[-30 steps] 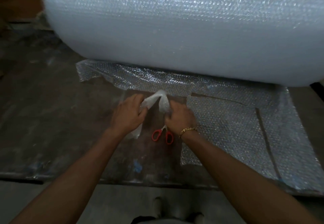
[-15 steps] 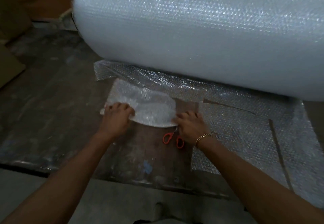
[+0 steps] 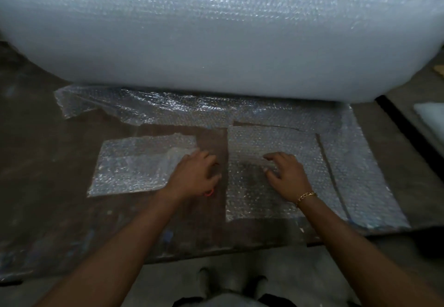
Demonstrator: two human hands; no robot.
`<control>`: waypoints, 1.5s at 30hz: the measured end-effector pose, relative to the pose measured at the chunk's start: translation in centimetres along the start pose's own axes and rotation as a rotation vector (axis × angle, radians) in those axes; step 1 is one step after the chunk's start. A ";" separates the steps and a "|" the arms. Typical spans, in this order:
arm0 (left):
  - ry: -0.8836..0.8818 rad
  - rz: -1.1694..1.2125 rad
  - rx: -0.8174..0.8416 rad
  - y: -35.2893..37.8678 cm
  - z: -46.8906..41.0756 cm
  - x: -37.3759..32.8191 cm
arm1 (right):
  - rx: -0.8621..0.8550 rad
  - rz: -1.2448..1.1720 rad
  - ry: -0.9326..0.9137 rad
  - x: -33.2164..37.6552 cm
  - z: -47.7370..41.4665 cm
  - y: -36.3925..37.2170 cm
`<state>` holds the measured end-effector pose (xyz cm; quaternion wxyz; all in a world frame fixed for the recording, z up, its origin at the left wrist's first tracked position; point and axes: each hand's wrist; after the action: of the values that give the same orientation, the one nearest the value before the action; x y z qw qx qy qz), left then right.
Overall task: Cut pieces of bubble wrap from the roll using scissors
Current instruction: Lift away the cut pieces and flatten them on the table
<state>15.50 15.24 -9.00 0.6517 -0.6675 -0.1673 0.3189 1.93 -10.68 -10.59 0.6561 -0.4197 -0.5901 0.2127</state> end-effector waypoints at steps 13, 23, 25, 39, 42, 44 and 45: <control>0.311 -0.008 -0.035 5.6 0.1 -9.4 | 0.067 0.047 -0.068 -11.4 9.9 -8.3; 0.103 0.057 -0.097 5.2 0.3 -11.7 | 0.160 0.161 -0.260 -11.1 11.8 -6.7; 0.053 0.025 -0.077 4.7 0.3 -12.0 | 0.135 0.143 -0.282 -11.2 11.8 -6.3; 0.044 0.000 -0.100 5.9 1.0 -15.1 | -0.010 -0.043 -0.273 -12.8 11.0 -8.2; 0.005 0.025 -0.101 5.5 2.6 -13.0 | -0.023 -0.100 -0.252 -14.3 12.5 -8.0; -0.081 0.184 -0.101 5.4 3.6 -12.2 | 0.005 -0.110 -0.239 -15.1 13.1 -8.2; -0.137 0.311 -0.093 5.2 4.0 -11.9 | 0.021 -0.101 -0.237 -15.5 13.4 -8.3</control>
<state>3.08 10.15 -11.43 0.5498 -0.6915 -0.1207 0.4527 -15.89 -23.29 -13.85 0.5960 -0.3543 -0.6816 0.2338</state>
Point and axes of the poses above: each hand's wrist, its own z-axis away from the middle knuckle, its own y-axis out of the palm, x = y × z, and after that the axes turned 8 degrees about -z, right-handed
